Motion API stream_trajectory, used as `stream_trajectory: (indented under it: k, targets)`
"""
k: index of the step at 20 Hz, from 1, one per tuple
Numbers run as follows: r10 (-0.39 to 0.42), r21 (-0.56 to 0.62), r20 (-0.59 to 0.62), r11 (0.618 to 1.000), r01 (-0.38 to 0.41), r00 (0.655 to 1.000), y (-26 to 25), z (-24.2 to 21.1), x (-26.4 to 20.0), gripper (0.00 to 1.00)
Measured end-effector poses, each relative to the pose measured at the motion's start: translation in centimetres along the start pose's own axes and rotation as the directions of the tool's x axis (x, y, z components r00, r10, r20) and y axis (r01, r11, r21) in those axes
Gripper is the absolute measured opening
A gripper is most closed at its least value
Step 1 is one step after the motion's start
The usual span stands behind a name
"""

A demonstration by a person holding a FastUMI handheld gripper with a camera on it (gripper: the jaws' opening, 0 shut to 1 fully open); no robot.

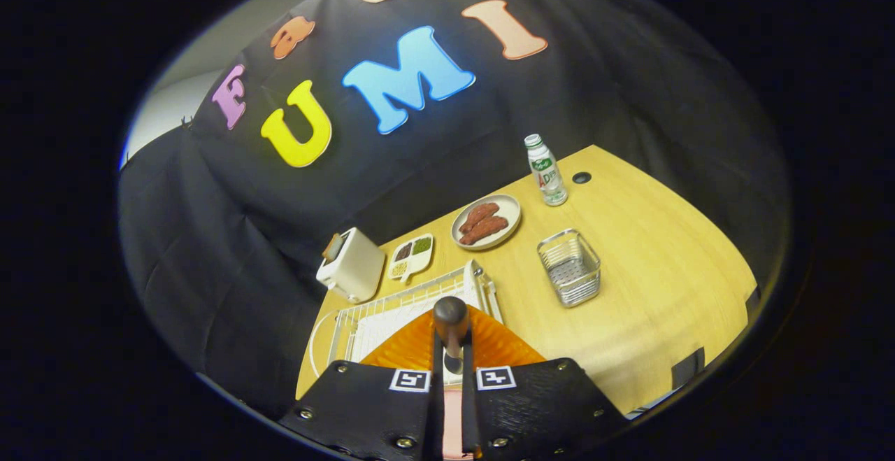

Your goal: Take the plate from the dish rack, then take the spoon from the basket and place it into the plate.

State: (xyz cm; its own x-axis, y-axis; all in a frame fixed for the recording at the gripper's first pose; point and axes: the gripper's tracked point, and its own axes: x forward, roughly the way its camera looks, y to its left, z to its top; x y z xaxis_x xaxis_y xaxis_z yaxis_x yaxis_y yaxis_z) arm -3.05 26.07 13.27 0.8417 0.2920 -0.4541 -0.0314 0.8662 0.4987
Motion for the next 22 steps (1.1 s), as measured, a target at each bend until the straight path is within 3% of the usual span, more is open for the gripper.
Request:
stream_trajectory:
  k: [10,22]
  targets:
    - [-0.033,-0.109,-0.169,0.994,0.015,0.985,2.8,-13.1,2.5,0.1]
    - [-0.055,-0.159,-0.192,0.987,0.024,0.98,4.2,-19.4,3.2,0.1]
